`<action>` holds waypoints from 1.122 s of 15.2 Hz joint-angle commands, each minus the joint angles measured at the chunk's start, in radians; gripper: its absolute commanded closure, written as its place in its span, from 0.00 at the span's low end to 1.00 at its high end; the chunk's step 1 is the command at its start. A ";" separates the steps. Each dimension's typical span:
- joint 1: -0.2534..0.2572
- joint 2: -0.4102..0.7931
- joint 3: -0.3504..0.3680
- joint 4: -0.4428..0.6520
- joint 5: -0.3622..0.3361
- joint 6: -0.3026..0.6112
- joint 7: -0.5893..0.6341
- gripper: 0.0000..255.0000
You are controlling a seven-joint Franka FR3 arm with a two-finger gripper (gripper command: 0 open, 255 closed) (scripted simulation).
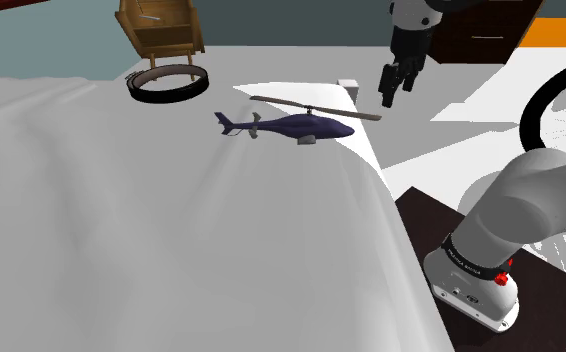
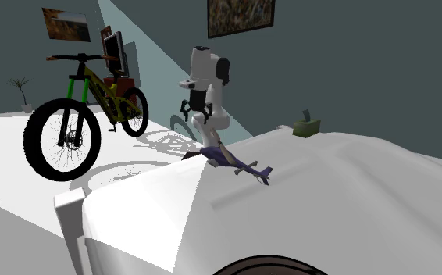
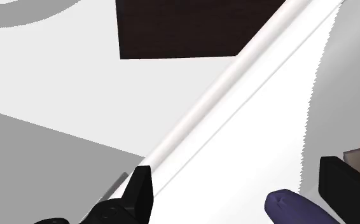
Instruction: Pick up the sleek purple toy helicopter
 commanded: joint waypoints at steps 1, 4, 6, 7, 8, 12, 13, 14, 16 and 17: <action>0.000 0.000 0.000 0.000 0.000 0.000 0.000 0.00; 0.021 0.110 0.019 0.073 0.025 0.034 0.004 0.00; 0.034 0.181 0.031 0.126 0.040 0.052 0.005 0.00; 0.040 0.217 0.038 0.154 0.047 0.059 0.006 0.00; 0.046 0.253 0.044 0.183 0.054 0.065 0.006 0.00; 0.068 0.393 0.069 0.307 0.076 0.081 0.007 0.00; 0.073 0.428 0.076 0.341 0.081 0.082 0.007 0.00; 0.078 0.463 0.082 0.376 0.085 0.082 0.007 0.00; 0.089 0.533 0.095 0.448 0.091 0.080 0.008 0.00; 0.094 0.568 0.102 0.486 0.094 0.077 0.008 0.00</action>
